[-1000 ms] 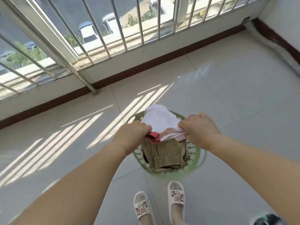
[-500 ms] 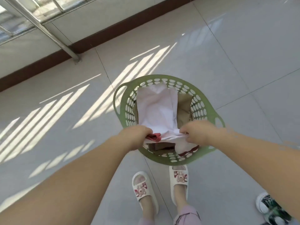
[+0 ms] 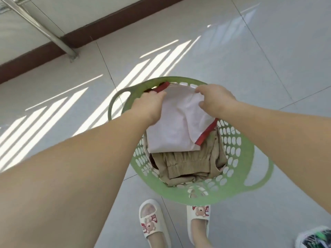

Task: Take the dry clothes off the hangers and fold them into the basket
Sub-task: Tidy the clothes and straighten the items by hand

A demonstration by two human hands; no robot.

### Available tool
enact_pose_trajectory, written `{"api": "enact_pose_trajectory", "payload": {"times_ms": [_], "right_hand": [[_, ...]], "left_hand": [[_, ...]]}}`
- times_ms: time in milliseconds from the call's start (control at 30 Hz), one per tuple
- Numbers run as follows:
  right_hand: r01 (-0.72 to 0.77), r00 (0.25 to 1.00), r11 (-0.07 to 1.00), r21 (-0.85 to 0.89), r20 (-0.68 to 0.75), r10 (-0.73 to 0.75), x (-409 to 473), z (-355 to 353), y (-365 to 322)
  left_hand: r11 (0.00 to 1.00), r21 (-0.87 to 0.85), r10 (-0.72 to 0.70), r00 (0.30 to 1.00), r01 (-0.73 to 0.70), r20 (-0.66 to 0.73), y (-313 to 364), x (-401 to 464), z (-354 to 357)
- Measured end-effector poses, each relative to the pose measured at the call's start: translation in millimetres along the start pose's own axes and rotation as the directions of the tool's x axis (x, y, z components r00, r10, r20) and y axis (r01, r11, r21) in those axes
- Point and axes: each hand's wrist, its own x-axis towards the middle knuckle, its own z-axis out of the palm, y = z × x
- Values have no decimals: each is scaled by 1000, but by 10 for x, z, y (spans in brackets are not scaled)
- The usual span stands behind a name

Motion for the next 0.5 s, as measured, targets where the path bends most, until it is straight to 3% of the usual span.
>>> {"api": "enact_pose_trajectory", "payload": {"times_ms": [233,400,500], "right_hand": [[96,987,995,7,131,-96,-429,-62,-145],[189,980,979,77,47,-193,-771,-639,-483],[248,969,965,87,-34,-246,-1085,-1141,-753]], "left_hand": [[992,-115,64,991,-51,113,145,-507,71],[973,-207,110,994,-104,14,301,-890,-511],[954,-255,131,983,-159,-126,399,-1205,-1024]]}}
